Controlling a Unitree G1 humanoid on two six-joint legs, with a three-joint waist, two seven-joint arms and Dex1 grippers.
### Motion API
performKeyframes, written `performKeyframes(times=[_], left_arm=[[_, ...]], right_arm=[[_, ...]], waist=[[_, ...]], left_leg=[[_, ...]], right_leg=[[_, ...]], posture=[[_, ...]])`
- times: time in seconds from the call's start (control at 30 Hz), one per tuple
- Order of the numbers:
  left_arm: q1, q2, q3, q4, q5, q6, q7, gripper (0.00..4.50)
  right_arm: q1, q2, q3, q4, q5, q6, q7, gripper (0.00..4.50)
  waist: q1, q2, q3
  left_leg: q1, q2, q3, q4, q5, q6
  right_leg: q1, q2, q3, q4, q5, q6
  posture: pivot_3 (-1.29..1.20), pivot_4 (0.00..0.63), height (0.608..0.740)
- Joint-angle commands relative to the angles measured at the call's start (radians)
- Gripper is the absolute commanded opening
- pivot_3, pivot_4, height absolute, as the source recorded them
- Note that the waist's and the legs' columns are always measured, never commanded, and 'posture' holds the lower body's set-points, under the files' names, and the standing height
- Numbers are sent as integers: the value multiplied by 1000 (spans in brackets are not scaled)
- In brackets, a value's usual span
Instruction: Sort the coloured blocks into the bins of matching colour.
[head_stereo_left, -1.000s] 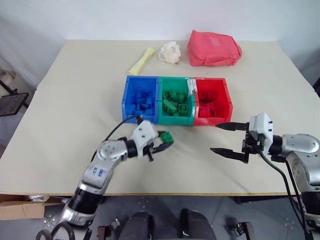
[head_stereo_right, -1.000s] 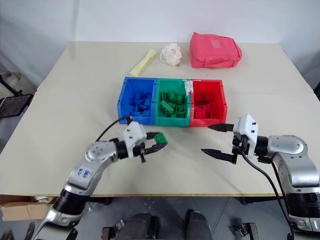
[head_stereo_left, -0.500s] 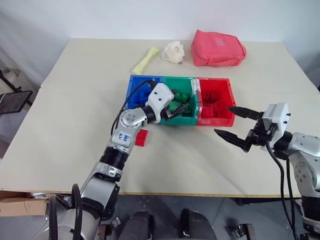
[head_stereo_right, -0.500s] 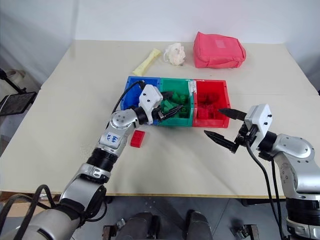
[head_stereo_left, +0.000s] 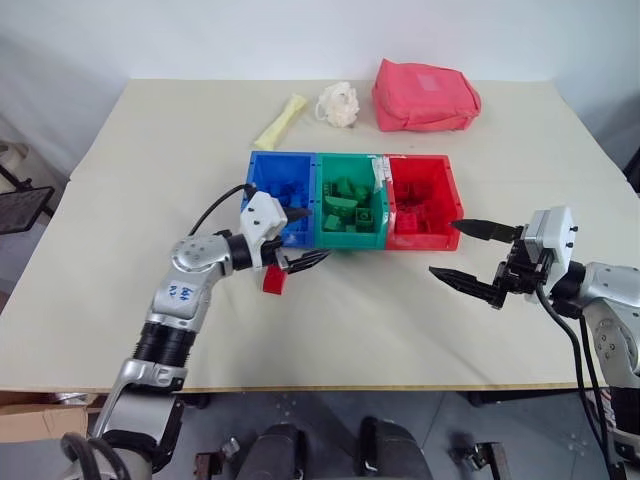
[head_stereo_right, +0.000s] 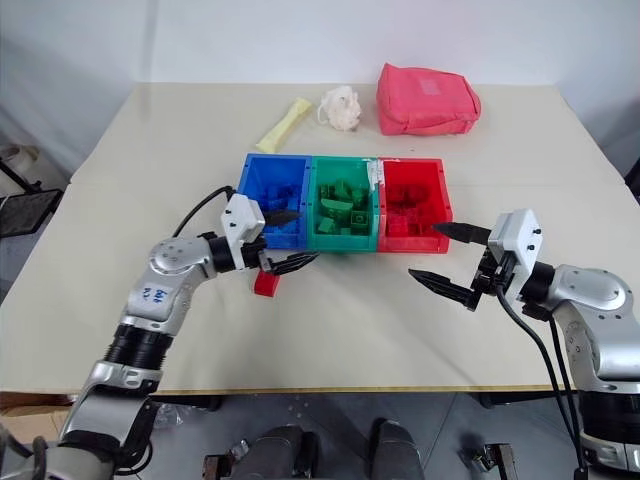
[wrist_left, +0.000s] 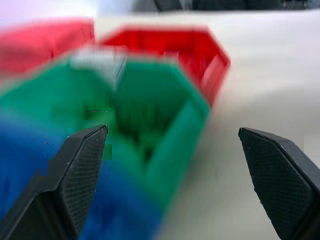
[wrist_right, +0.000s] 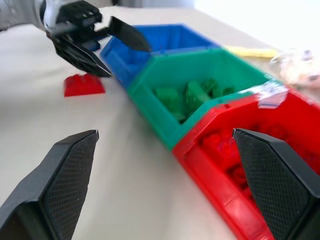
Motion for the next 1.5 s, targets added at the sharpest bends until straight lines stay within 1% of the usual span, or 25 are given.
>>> performKeyframes(times=[0.03,0.17,0.27,0.37,0.47,0.7,0.9,1.0,1.13,1.23,1.37,1.5], left_arm=[[117,140,66,-153,-64,79,-101,4470],[228,254,135,-230,-114,161,-131,4470],[300,308,177,-262,-130,189,-147,4470],[426,360,258,-283,-159,203,-169,4470],[515,371,311,-304,-175,200,-158,4470],[626,373,392,-320,-188,192,-144,4470],[619,363,399,-343,-188,183,-123,4470],[567,326,353,-368,-187,183,-88,4470],[491,251,287,-362,-162,156,-30,4470],[437,196,213,-312,-118,115,-11,4470],[360,131,130,-214,-47,60,25,4470],[285,79,79,-99,28,-4,75,4470]], right_arm=[[-22,-34,10,27,17,-28,102,4500],[-40,-53,34,70,19,-37,203,4500],[-48,-63,54,105,7,-59,266,4500],[-60,-76,80,147,-13,-82,322,4500],[-69,-78,89,172,-12,-91,351,4500],[-84,-76,89,196,-9,-97,388,4500],[-99,-75,92,209,-14,-96,389,4500],[-97,-73,90,196,-7,-88,384,4500],[-106,-39,63,179,39,-72,351,4500],[-97,-21,51,142,76,-43,332,4500],[-76,-9,56,116,67,-45,299,4500],[-63,0,57,102,63,-46,271,4500]], waist=[[-4,0,0],[-2,0,0],[2,0,0],[-6,0,0],[-9,1,0],[-5,1,0],[-5,1,0],[-4,1,1],[-4,1,0],[-3,1,0],[0,1,0],[1,1,0]], left_leg=[[0,0,0,0,0,0],[1,1,0,-1,0,0],[0,0,-2,0,0,0],[1,0,-2,-1,0,-1],[1,1,-2,-2,-1,-2],[1,2,-2,-2,-2,-3],[1,2,-2,-2,-2,-4],[1,2,-2,-2,-2,-4],[1,2,-2,-1,-2,-3],[1,2,-1,-1,-2,-3],[1,1,0,-1,-2,-3],[1,1,0,-1,-2,-3]], right_leg=[[0,0,1,-1,0,0],[-1,0,2,-1,0,0],[1,-2,5,-2,0,0],[1,-2,9,-2,0,0],[0,-2,9,-2,-1,-1],[0,-3,9,-2,-1,-2],[0,-4,9,-2,-1,-2],[-1,-5,9,-1,-1,-2],[0,-3,9,-1,-1,-2],[-1,-1,9,0,-1,-2],[-1,0,7,1,-1,-2],[-1,0,4,1,-1,-2]], posture=[[0,150,740],[0,150,740],[0,150,740],[0,150,740],[0,150,740],[0,150,740],[0,150,740],[0,150,740],[0,150,740],[0,150,740],[0,150,740],[0,150,740]])
